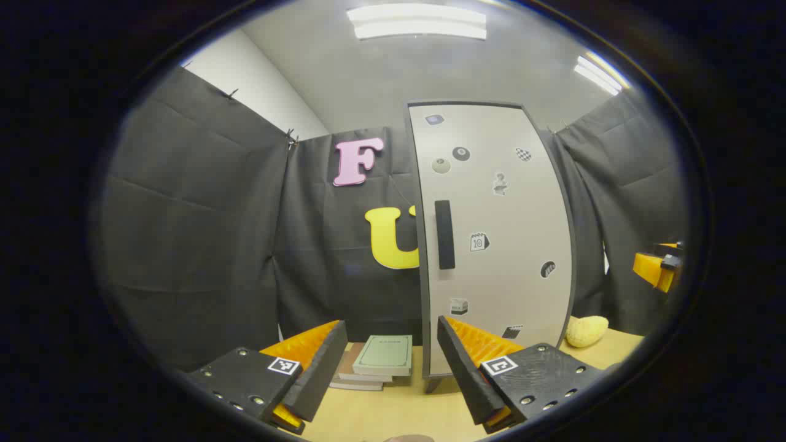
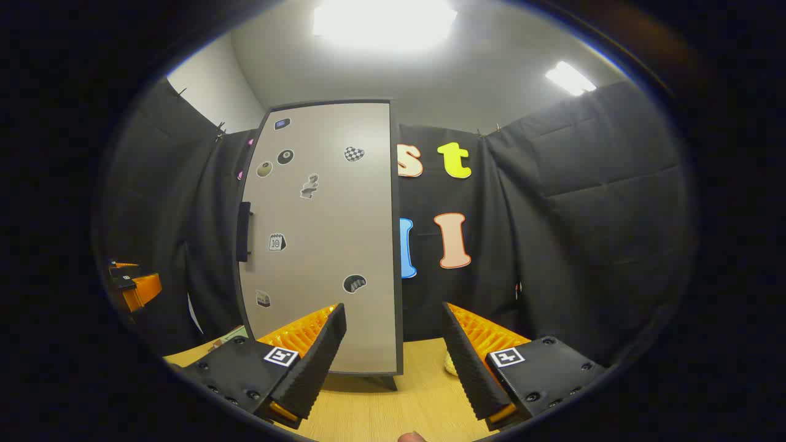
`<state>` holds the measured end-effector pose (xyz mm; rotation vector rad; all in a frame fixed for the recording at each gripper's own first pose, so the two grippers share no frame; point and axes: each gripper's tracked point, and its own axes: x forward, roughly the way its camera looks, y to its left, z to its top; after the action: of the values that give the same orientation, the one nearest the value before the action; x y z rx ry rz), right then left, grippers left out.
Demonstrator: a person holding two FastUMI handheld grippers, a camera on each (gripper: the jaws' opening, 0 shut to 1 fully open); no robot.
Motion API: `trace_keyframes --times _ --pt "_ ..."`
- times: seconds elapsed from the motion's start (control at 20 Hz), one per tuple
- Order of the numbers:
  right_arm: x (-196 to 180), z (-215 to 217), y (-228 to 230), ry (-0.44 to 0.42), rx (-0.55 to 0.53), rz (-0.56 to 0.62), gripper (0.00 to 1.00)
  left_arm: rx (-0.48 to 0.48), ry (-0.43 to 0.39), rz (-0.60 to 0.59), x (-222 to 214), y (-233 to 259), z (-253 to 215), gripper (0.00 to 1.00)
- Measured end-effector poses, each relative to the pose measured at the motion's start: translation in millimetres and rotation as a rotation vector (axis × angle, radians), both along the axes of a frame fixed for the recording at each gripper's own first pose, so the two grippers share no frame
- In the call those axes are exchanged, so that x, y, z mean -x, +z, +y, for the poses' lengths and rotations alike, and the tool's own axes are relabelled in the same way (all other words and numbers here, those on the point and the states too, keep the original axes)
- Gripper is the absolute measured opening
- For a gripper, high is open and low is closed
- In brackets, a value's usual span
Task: Open the cabinet door with the right hand, grasp the bottle in the cabinet with the left hand and place it on the coaster, then close the cabinet door with the right hand.
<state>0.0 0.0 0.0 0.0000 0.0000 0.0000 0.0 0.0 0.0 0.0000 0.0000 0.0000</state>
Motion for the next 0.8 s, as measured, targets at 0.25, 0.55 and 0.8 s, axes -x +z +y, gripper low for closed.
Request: trace_keyframes --times 0.25,0.55,0.8 --pt "-0.5 3.2 1.1 -0.006 0.009 -0.005 0.97 -0.004 0.004 -0.008 -0.1 2.8 4.3 0.89" --pt "-2.2 5.8 -0.3 0.001 0.022 -0.006 0.97 0.002 0.010 -0.017 -2.5 5.8 7.6 0.89" --pt "-5.8 5.6 -2.2 -0.001 0.022 0.000 0.97 0.002 0.010 -0.018 -4.3 5.3 7.0 0.89"
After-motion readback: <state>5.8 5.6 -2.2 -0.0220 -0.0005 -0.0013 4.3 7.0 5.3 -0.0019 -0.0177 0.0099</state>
